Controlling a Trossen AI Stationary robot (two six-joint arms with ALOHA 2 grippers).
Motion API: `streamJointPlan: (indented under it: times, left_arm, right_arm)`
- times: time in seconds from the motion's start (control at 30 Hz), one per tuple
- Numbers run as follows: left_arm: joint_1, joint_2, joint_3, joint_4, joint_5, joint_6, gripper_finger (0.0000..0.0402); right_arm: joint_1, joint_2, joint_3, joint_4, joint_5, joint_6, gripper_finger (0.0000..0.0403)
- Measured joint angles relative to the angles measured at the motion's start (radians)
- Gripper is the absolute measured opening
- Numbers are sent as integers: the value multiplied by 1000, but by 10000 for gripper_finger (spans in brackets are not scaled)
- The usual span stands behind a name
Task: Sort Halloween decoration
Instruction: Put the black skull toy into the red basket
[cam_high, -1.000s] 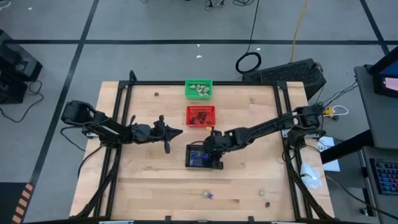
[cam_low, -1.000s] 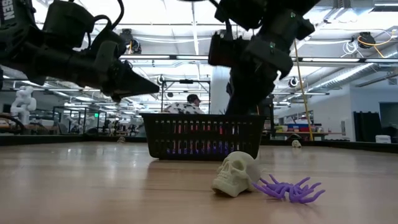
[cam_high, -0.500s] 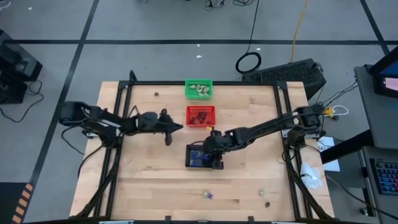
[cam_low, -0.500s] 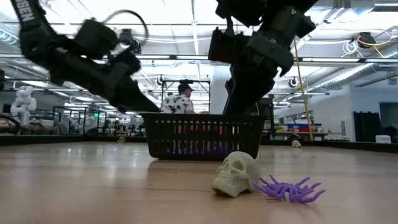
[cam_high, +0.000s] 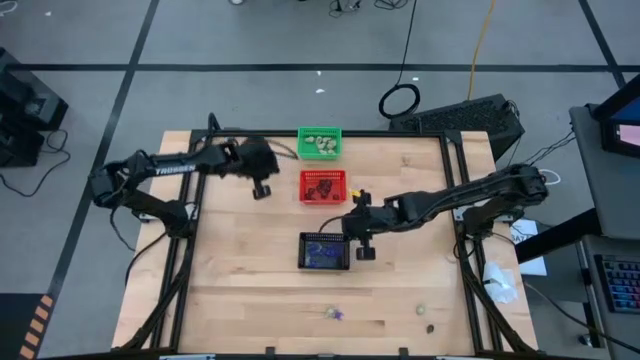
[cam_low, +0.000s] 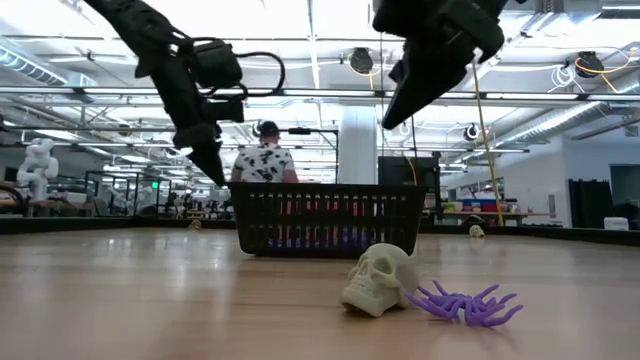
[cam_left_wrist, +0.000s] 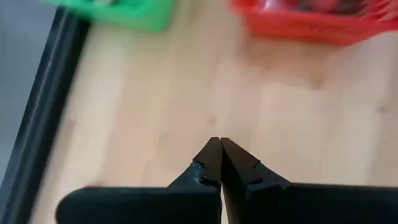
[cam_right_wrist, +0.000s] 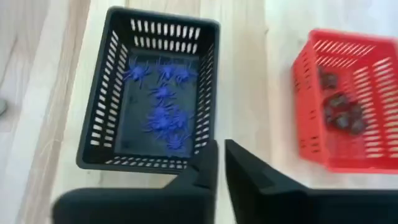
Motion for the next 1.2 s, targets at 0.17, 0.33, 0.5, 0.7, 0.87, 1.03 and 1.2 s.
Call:
streamJointPlan:
  times: [0.17, 0.33, 0.5, 0.7, 0.87, 1.03, 1.2]
  left_arm:
    - [125, 40, 61, -123, -3, 139, 0]
    - [196, 110, 111, -181, -6, 297, 0]
    - [236, 207, 179, -231, -55, 372, 0]
    - [268, 309, 251, -243, -198, 381, 28]
    - [292, 349, 262, -246, -203, 381, 96]
    - [318, 368, 262, -222, -187, 401, 164]
    - [341, 413, 262, -203, -184, 429, 184]
  right_arm:
    - [-23, -103, -130, 131, -11, -66, 6]
    - [-87, -219, -332, 350, -10, -104, 1]
    - [-175, -311, -455, 518, -11, -147, 1]
    - [-251, -363, -453, 546, -14, -214, 1]
    - [-289, -375, -452, 587, -67, -233, 0]
    - [-298, -374, -452, 609, -91, -245, 0]
    - [-296, -374, -452, 608, -92, -245, 0]
